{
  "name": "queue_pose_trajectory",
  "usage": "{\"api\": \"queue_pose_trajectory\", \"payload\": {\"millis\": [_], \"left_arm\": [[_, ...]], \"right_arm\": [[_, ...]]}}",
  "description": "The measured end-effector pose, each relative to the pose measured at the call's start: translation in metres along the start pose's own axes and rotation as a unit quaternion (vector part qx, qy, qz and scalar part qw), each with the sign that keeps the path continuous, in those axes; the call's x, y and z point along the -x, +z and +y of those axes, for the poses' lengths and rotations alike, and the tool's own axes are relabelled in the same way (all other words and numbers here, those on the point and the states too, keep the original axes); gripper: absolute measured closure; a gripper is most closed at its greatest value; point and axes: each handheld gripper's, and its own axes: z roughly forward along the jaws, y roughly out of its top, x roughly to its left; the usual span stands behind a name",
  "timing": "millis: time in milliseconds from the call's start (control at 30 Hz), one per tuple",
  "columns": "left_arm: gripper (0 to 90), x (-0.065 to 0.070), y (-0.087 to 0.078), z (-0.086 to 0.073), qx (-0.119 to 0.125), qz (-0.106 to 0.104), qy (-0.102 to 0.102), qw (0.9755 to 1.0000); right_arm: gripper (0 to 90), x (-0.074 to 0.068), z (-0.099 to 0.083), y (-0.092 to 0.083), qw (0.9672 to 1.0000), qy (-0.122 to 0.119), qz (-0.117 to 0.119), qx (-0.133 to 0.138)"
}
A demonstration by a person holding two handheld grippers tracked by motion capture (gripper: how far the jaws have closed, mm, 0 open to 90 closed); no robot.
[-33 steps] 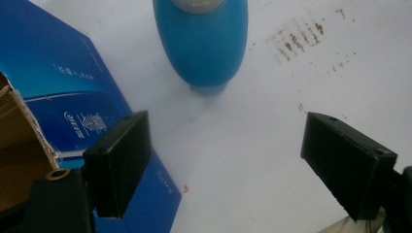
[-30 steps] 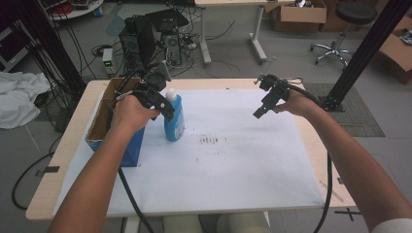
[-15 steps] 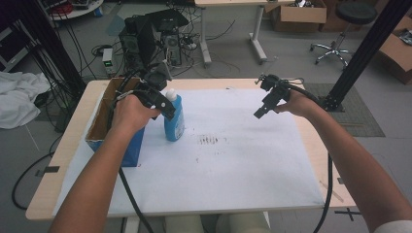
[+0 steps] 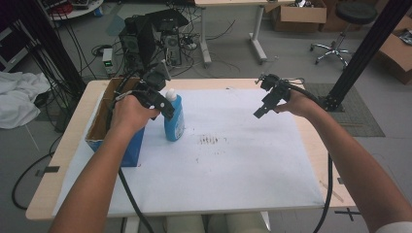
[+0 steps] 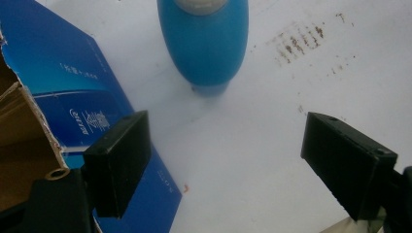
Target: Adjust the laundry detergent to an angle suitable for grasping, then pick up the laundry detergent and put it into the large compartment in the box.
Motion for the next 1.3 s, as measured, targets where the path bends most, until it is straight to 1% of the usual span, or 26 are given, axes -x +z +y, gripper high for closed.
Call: {"api": "queue_pose_trajectory", "payload": {"millis": [300,333,767,933,1167,1200,1300], "left_arm": [[19.2,-0.0012,0.0004,0.0004,0.002,0.0,-0.001,1.0],[19.2,-0.0012,0.0004,0.0004,0.002,0.0,-0.001,1.0],[19.2,-0.0009,0.0,-0.0039,0.003,0.003,-0.003,1.0],[19.2,-0.0012,-0.0005,-0.0039,0.006,0.002,-0.008,0.9999],[19.0,-0.0005,-0.0027,0.0006,0.007,0.001,-0.01,0.9999],[19.0,0.0,-0.0035,0.0018,0.011,-0.002,-0.01,0.9999],[19.0,0.0012,-0.0053,0.0052,0.012,-0.001,-0.008,0.9999]], "right_arm": [[17.2,0.0038,0.0012,0.0025,1.0,0.001,0.003,0.0],[17.1,0.0041,0.0014,0.0028,1.0,0.003,0.003,0.001],[17.0,-0.0001,0.0027,0.0044,1.0,-0.004,0.003,-0.001],[17.1,0.0006,0.0035,0.0053,1.0,-0.005,0.006,0.001],[17.1,0.0018,0.0024,0.0049,1.0,-0.004,0.006,0.0],[17.1,0.0026,0.0018,0.0044,1.0,-0.005,0.006,0.0],[17.1,0.0029,0.0014,0.0038,1.0,-0.004,0.006,0.001]]}}
